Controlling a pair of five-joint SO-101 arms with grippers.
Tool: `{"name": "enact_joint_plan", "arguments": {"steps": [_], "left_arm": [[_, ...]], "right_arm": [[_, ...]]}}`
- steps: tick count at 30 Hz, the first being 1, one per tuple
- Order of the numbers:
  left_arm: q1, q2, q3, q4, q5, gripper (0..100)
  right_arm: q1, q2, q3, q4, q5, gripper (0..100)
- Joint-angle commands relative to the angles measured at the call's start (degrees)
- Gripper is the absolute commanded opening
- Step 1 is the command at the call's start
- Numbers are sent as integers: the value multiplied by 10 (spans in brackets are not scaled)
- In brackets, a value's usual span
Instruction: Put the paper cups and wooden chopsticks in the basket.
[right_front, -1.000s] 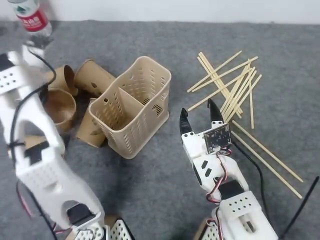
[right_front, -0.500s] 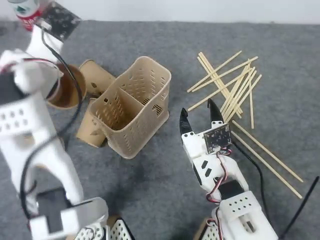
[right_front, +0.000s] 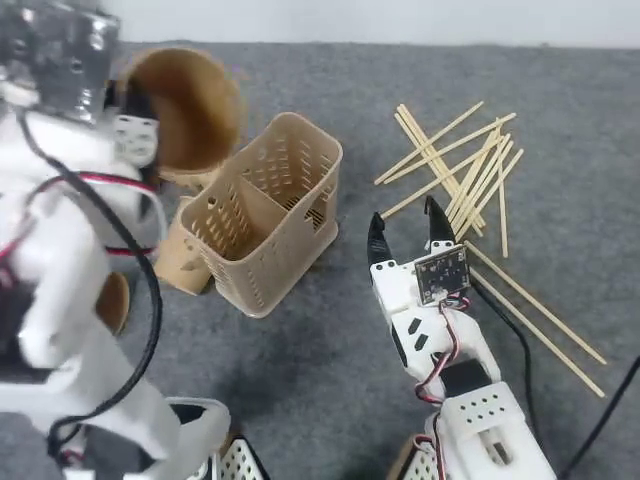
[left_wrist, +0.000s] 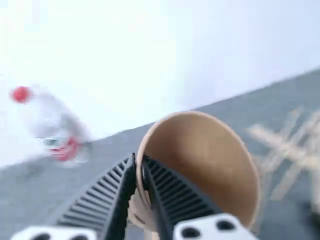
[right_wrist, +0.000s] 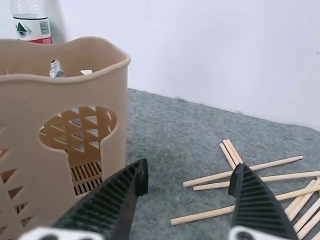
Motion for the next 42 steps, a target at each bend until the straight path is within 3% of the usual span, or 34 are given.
{"name": "enact_joint_plan", "arguments": {"steps": [1, 8, 24, 28, 34, 42], "left_arm": [[69, 17, 20, 7, 175, 11], [93, 104, 20, -17, 307, 11], [110, 273, 24, -52, 323, 12], [124, 293, 20, -26, 273, 43], [120, 292, 22, 9, 209, 276], [26, 227, 19, 5, 140, 280]], "right_arm": [[6, -7, 11, 2, 6, 270], [7, -7, 11, 2, 6, 270], [10, -7, 9, -2, 7, 270], [10, -7, 9, -2, 7, 270], [9, -7, 9, -2, 47, 270], [8, -7, 11, -1, 47, 270]]}}
